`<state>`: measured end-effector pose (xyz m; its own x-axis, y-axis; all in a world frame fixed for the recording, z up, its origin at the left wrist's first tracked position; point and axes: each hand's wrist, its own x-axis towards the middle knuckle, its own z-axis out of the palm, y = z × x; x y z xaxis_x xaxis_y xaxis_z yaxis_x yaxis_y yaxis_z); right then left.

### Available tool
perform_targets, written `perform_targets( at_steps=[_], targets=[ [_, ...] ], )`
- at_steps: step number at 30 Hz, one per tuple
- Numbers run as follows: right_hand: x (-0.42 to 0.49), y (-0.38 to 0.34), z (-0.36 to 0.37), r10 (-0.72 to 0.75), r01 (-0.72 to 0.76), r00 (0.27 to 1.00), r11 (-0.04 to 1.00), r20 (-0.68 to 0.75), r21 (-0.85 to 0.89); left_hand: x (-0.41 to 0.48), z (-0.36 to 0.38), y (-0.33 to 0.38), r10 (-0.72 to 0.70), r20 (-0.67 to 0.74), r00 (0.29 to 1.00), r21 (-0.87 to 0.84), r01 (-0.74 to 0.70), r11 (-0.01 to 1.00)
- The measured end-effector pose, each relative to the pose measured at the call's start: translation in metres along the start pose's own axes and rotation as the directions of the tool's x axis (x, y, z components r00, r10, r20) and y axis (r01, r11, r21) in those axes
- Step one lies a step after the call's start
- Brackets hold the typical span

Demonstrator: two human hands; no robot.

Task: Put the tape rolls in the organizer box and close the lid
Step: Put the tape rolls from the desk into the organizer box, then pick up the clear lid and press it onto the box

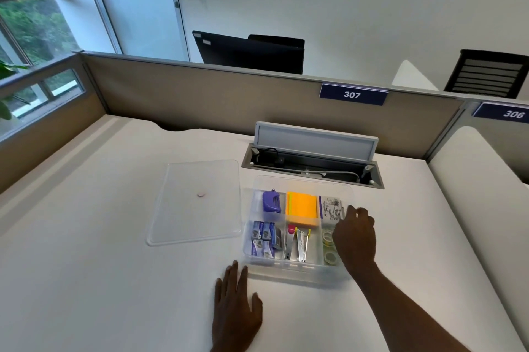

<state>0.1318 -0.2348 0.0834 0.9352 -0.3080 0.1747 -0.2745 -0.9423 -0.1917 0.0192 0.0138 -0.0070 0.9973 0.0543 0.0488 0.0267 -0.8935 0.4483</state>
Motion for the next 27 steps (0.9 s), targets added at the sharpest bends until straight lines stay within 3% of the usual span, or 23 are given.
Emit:
perform_targets(
  at_steps=[2,6,10,13,17,22,27],
  targets=[
    [0.000,-0.025,-0.003,-0.114,0.116,0.993,0.992,-0.038,0.040,0.014,-0.011,-0.015,-0.045,-0.103,0.994,-0.071,0.038,0.997],
    [-0.008,-0.099,-0.015,-0.204,0.232,0.972,0.910,-0.118,0.342,0.062,-0.050,-0.043,-0.251,-0.215,0.944,-0.226,0.202,0.953],
    [-0.018,-0.167,-0.005,-0.303,0.278,0.953,0.855,-0.014,0.438,0.105,-0.082,-0.065,-0.416,-0.178,0.892,-0.313,0.349,0.883],
    [-0.030,-0.210,0.015,-0.386,0.305,0.911,0.867,0.143,0.394,0.126,-0.094,-0.080,-0.480,-0.151,0.864,-0.324,0.415,0.850],
    [-0.041,-0.247,0.042,-0.258,0.126,0.895,0.929,0.365,0.347,0.144,-0.102,-0.100,-0.495,-0.136,0.858,-0.288,0.443,0.849],
    [-0.038,-0.265,0.062,-0.067,-0.174,0.793,0.928,0.606,0.331,0.158,-0.108,-0.124,-0.586,-0.056,0.809,-0.288,0.549,0.785],
    [-0.034,-0.278,0.071,0.024,-0.308,0.773,0.888,0.634,0.341,0.168,-0.109,-0.132,-0.648,0.029,0.762,-0.313,0.622,0.718]
  ],
)
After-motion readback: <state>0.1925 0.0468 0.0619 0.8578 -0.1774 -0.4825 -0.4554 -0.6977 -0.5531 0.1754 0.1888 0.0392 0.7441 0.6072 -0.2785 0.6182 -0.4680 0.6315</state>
